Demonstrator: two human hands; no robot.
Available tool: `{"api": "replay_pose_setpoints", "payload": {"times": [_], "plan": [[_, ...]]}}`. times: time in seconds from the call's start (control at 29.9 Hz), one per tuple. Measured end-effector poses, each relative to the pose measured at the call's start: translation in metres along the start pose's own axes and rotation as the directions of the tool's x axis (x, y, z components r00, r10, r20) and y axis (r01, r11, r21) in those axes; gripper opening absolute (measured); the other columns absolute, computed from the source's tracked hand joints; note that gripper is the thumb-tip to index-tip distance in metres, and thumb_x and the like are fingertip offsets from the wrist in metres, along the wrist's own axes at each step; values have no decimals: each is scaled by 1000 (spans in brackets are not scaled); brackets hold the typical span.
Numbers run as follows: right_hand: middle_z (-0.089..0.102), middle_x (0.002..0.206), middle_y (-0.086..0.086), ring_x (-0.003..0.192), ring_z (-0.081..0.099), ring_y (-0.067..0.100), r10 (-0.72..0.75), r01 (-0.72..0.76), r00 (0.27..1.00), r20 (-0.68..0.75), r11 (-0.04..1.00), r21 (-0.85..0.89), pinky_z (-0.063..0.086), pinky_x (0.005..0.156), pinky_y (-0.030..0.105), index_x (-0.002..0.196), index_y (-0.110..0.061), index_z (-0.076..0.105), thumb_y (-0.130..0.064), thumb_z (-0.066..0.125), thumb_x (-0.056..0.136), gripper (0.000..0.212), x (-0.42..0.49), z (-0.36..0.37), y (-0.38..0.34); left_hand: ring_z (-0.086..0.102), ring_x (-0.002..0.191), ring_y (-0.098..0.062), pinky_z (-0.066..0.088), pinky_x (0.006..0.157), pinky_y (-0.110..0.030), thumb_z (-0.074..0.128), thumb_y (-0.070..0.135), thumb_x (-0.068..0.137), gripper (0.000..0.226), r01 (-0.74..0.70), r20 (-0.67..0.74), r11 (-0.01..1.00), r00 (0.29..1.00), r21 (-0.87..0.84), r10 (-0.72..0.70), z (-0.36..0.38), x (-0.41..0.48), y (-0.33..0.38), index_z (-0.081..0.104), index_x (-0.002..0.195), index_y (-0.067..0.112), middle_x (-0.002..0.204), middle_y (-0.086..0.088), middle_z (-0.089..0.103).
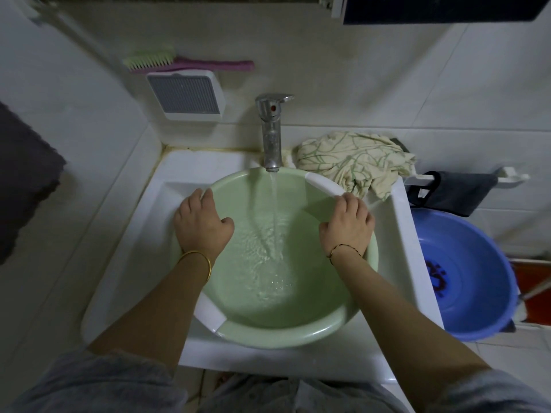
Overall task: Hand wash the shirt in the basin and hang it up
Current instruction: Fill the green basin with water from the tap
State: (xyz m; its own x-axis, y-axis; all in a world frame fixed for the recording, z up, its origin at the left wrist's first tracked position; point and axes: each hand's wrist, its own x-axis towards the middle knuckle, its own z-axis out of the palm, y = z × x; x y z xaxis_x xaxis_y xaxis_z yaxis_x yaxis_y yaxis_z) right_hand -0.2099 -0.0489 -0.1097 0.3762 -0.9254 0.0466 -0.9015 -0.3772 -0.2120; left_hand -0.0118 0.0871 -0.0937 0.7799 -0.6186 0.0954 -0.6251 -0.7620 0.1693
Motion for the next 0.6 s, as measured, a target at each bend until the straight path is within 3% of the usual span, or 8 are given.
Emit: {"api": "replay_pose_setpoints", "payload": {"times": [0.6], "plan": [[34, 147, 7, 137, 26, 28, 2, -2, 1000, -1, 1000, 4, 21, 109, 42, 135, -8, 40, -25, 58, 82, 58, 1, 1, 1, 34, 133, -32, 26, 108, -40, 62, 28, 74, 73, 7, 24, 1000, 1000, -5, -7, -2, 0, 2, 39, 140, 10, 149, -12, 35]]}}
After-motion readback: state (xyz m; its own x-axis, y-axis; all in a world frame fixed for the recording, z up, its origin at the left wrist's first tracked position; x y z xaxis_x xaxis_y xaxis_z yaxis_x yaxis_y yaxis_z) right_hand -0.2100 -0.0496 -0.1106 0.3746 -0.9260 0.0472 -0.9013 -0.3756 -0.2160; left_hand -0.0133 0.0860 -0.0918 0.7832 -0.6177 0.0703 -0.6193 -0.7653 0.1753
